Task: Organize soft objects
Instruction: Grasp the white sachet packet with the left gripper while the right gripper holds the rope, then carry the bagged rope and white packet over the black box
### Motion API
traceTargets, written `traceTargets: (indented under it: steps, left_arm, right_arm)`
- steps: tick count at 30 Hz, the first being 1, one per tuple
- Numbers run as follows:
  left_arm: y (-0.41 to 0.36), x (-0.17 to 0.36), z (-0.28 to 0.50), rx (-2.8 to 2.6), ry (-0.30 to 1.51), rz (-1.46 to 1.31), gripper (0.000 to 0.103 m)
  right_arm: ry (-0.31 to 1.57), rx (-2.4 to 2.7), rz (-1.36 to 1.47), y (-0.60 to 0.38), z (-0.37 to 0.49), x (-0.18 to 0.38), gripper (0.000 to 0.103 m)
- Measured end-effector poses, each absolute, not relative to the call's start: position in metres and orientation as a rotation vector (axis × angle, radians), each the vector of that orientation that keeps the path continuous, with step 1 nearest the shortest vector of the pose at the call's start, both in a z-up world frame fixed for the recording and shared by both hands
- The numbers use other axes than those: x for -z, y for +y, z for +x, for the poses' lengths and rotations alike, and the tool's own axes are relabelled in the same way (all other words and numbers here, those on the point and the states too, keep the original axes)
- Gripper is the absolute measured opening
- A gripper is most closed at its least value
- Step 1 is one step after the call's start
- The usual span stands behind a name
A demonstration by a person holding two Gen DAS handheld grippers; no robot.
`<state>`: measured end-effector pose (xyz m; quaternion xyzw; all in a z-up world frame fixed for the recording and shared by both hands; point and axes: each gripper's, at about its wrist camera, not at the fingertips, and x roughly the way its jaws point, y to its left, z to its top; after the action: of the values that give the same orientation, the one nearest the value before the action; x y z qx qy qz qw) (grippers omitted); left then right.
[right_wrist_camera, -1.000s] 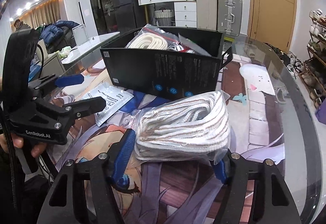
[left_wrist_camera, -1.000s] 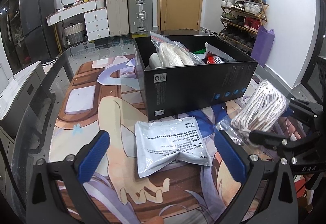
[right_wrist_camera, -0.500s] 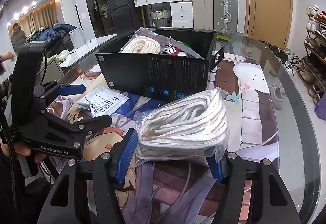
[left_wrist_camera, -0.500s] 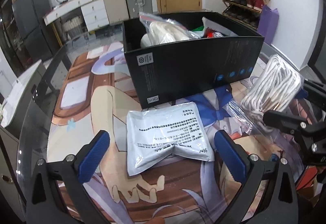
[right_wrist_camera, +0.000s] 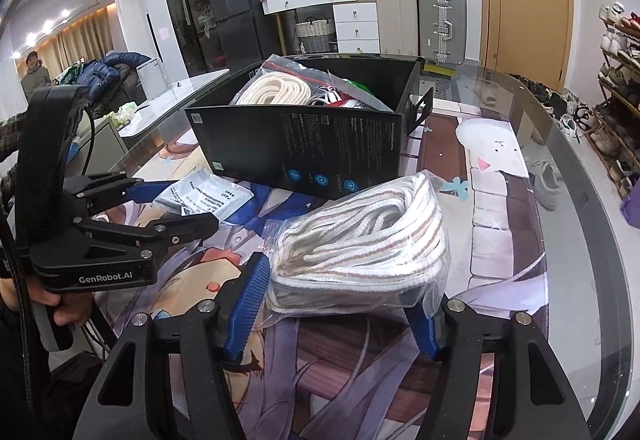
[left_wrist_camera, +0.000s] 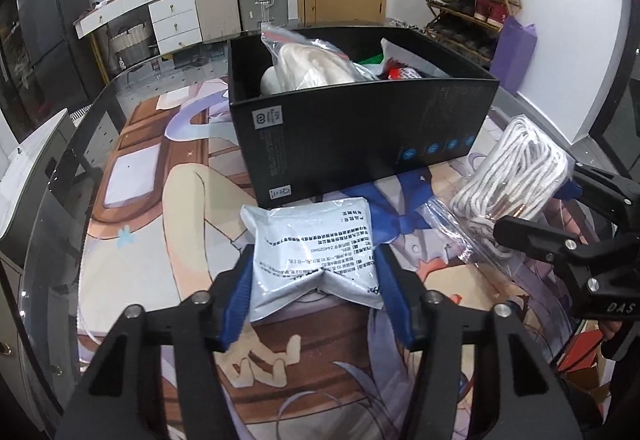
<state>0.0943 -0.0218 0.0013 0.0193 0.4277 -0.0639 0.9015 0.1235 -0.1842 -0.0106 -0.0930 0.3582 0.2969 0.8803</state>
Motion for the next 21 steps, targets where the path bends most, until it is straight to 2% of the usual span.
traceTargets:
  steps: [7, 10, 14, 21]
  left_arm:
    - [-0.018, -0.007, 0.08, 0.141, 0.836, 0.024, 0.044]
    - [-0.014, -0.008, 0.078, 0.145, 0.829, 0.007, 0.043]
    - [-0.009, -0.011, 0.073, 0.147, 0.819, -0.021, 0.043]
    - [-0.003, -0.018, 0.074, 0.155, 0.798, -0.041, 0.043]
  right_arm:
    - [0.755, -0.614, -0.184, -0.186, 0.124, 0.011, 0.067]
    - [0.758, -0.61, -0.179, -0.186, 0.124, 0.011, 0.069]
    - [0.762, -0.595, -0.158, -0.188, 0.127, 0.012, 0.082]
    - [0.755, -0.558, -0.163, -0.191, 0.129, 0.01, 0.086]
